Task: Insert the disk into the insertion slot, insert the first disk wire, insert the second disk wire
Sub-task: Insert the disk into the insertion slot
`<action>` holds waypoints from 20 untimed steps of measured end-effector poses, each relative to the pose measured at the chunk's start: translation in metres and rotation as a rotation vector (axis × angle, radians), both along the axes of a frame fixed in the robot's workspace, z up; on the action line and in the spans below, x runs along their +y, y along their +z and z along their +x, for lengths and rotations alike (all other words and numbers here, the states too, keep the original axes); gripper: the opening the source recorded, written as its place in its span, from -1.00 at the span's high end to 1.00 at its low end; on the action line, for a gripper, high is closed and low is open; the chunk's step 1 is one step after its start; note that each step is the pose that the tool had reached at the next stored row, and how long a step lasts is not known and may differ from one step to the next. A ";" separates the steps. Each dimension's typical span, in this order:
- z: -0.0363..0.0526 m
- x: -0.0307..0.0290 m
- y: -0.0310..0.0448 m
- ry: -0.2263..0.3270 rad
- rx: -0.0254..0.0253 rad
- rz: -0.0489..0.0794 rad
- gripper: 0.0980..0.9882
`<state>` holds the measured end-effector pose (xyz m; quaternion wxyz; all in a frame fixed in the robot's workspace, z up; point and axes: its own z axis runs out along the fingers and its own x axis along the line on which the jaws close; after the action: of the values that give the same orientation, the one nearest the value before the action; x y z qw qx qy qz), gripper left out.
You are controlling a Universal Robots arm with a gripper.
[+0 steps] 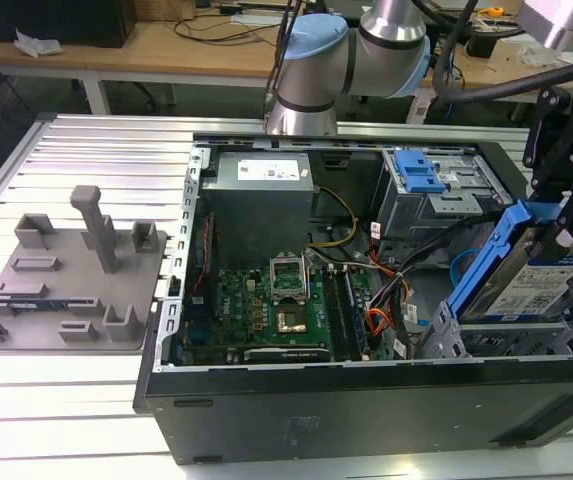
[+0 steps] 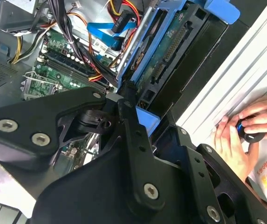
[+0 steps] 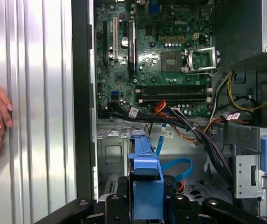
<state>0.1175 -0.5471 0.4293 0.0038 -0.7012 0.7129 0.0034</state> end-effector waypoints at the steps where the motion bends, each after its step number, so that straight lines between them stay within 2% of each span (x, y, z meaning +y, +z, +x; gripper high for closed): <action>1: 0.0000 0.0000 -0.0036 0.000 0.0000 0.000 0.40; 6: 0.0000 0.0000 -0.0127 0.000 0.0000 0.000 0.40; 8: 0.0000 0.0000 -0.0136 0.000 0.0000 0.000 0.37; 11: 0.0000 0.0000 -0.0139 0.000 0.0000 0.000 -0.04; 20: 0.0000 0.0000 -0.0140 0.000 0.0000 0.000 -0.04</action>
<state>0.1175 -0.5471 0.4154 0.0038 -0.7013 0.7129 0.0033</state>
